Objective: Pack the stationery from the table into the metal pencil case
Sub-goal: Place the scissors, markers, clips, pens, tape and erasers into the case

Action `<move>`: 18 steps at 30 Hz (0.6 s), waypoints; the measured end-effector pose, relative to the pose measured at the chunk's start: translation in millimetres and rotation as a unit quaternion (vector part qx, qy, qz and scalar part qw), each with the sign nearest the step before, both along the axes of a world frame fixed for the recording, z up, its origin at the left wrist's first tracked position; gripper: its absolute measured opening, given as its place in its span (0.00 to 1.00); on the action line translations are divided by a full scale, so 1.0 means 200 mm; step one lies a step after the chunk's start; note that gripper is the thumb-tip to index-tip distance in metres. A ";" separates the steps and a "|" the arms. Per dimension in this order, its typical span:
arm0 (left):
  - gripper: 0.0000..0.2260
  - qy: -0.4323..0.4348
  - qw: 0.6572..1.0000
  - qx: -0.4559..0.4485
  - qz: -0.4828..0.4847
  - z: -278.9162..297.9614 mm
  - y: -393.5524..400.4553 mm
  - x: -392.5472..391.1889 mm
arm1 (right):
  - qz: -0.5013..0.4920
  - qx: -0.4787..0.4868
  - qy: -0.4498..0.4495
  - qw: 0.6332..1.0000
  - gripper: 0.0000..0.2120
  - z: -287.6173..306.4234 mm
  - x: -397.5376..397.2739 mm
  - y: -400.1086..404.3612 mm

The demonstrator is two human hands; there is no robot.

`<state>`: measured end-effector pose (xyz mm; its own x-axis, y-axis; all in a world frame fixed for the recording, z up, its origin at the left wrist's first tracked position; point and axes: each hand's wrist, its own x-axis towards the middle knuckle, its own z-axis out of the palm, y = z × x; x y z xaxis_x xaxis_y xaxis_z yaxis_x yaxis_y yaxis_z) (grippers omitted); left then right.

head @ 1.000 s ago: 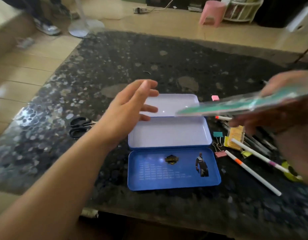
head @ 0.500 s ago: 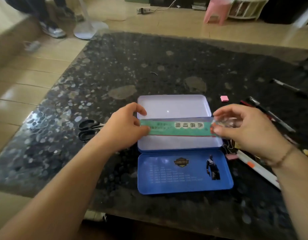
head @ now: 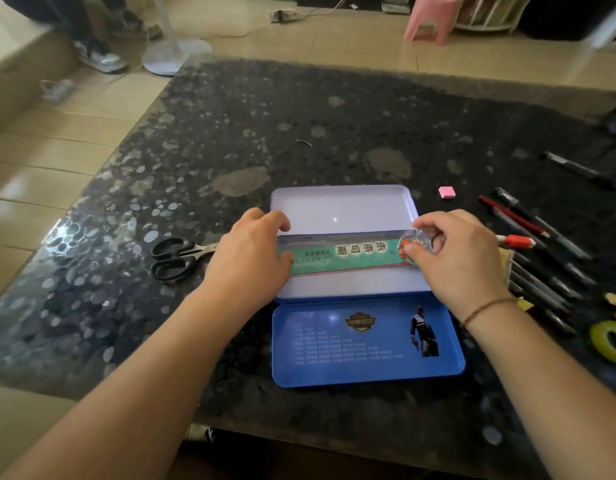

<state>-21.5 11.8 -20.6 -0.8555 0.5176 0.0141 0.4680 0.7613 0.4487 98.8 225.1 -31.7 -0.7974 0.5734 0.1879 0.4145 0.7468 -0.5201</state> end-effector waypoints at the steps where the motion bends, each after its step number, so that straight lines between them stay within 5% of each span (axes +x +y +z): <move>1: 0.15 0.001 1.000 -0.003 -0.006 0.00 0.00 0.00 | 0.001 0.006 0.000 1.000 0.15 -0.01 0.00 0.00; 12: 0.05 0.045 0.999 0.022 0.020 -0.06 0.03 -0.04 | 0.030 0.112 -0.107 0.987 0.20 0.02 0.04 -0.02; 18: 0.08 0.037 0.999 0.012 -0.002 -0.04 0.00 -0.06 | 0.022 0.125 -0.127 0.984 0.23 0.02 0.04 -0.01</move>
<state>-34.1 12.7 -28.9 -0.8492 0.5204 0.0894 0.5039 0.7482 0.4317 107.3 222.8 -27.5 -0.8601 0.4984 0.1089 0.4718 0.8582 -0.2021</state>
